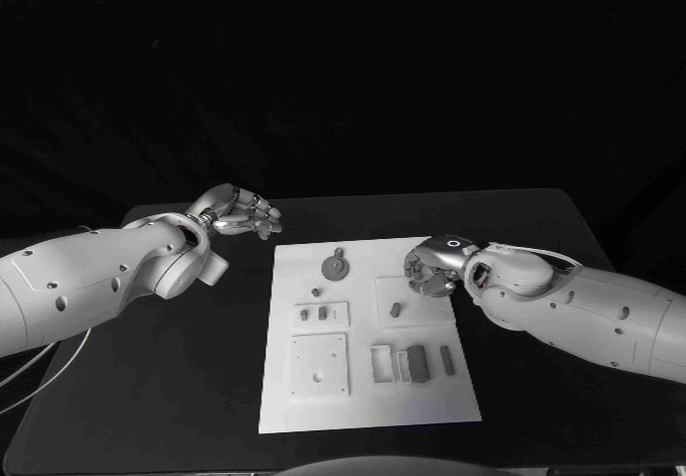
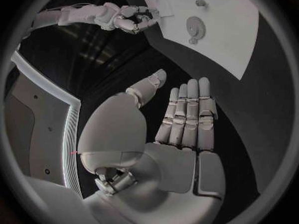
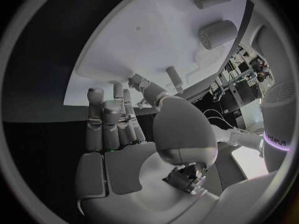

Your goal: Assemble the parts on the task board

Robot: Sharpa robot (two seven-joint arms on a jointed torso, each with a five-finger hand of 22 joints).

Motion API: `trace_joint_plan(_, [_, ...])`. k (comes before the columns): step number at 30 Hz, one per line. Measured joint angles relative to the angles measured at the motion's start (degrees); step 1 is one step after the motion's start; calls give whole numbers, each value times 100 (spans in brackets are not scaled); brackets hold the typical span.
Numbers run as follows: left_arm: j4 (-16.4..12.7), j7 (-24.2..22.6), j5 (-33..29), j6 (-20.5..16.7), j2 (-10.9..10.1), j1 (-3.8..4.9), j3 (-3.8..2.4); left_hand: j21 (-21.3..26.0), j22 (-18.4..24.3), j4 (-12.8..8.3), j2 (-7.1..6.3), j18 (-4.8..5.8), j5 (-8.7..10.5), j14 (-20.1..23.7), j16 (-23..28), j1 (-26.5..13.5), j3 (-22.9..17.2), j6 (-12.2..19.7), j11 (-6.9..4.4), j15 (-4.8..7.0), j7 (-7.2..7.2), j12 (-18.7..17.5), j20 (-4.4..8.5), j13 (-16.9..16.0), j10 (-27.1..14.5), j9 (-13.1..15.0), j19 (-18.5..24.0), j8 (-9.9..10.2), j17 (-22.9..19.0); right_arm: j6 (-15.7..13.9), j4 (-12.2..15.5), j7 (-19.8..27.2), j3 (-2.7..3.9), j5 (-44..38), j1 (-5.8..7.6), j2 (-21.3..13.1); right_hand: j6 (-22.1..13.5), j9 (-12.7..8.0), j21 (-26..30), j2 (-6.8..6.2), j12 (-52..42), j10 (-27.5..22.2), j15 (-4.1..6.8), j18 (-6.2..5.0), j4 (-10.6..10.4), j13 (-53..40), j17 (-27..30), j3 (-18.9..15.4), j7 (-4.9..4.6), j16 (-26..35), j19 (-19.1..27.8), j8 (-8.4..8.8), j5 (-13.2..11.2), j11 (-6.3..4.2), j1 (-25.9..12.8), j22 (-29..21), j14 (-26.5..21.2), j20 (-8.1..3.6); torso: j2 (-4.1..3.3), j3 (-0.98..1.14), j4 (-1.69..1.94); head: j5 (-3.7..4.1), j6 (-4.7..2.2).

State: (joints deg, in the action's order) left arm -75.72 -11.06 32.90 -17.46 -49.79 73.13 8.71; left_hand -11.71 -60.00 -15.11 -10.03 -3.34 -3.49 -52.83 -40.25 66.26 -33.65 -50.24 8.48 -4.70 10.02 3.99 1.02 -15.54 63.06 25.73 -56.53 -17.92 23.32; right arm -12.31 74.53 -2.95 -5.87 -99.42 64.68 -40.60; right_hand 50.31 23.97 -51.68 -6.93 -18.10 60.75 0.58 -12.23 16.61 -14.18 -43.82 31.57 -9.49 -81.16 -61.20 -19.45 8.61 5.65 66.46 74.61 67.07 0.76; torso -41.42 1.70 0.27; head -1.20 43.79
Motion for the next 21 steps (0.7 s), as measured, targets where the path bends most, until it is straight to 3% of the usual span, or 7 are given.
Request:
trace_joint_plan(10, [4, 23, -17, -10, 4, 0, 0, 23, 6, 15, 0, 27, 0, 15, 40, 0, 15, 40, 3, -15, 1, 0, -2, 30, -3, 0, 2, 0, 34, 10, -44, 3, 4, -10, -11, 63, 114, 16, 0, 175, -10, 131, -19, 1, 0, -7, -21, 0, 29, 0, 8, -30, 0, 7, 59, 30, 22, 9, 0, 3, -4, -16, 21])
trace_joint_plan(21, [15, 58, -23, -29, 4, 0, 0, 44, 6, 15, 0, 36, 0, 22, 80, 0, 15, 61, 21, -22, 21, 0, -22, 49, -22, -6, 22, 0, 54, 44, -39, 14, 1, -9, -6, 81, 175, 34, 0, 266, 27, 236, -5, 1, 0, -1, -35, 0, 63, 0, 9, -65, 0, -34, 91, 30, 9, 11, 0, 1, -3, -16, 41])
